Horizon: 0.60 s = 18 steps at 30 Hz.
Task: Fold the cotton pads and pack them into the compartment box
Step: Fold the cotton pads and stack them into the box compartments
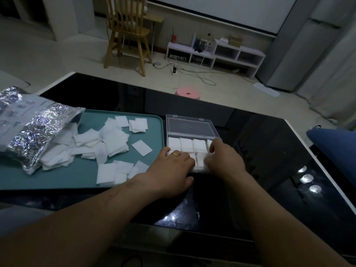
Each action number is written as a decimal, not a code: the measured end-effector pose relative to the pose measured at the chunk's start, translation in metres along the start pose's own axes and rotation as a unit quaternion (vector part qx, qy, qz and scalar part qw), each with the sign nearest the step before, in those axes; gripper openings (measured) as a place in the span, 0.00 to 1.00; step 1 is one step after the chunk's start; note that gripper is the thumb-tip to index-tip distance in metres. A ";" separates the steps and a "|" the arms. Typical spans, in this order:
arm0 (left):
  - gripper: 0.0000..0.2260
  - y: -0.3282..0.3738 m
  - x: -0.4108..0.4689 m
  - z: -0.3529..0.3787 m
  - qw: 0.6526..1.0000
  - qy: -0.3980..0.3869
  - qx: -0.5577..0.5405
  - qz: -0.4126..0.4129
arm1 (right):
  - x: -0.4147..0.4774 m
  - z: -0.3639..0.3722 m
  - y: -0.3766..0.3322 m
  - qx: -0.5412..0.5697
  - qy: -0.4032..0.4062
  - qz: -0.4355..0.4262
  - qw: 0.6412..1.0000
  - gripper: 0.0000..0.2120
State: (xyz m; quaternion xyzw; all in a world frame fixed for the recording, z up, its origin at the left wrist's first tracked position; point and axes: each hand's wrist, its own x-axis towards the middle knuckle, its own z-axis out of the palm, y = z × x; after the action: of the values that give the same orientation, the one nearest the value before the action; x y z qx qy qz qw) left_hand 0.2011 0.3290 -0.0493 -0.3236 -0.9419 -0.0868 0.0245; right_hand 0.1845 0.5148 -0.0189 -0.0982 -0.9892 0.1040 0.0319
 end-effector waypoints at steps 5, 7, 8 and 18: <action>0.18 -0.001 -0.001 0.001 1.000 0.003 0.008 0.006 | 0.000 0.005 0.002 -0.020 0.027 -0.042 0.999 0.05; 0.19 0.000 -0.001 0.000 1.000 -0.003 0.007 0.006 | 0.001 0.005 0.003 -0.018 0.023 -0.042 0.999 0.08; 0.20 0.000 -0.001 0.000 1.000 -0.007 0.005 0.008 | 0.002 0.005 0.003 -0.007 0.010 -0.045 0.999 0.08; 0.23 0.001 -0.002 -0.009 1.000 -0.007 -0.006 0.008 | 0.000 0.001 -0.001 0.021 -0.040 -0.035 0.998 0.04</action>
State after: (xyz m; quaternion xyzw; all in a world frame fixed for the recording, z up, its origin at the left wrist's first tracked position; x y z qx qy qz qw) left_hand 0.2032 0.3264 -0.0402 -0.3323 -0.9387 -0.0900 0.0169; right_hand 0.1839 0.5139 -0.0196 -0.0591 -0.9901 0.1269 -0.0017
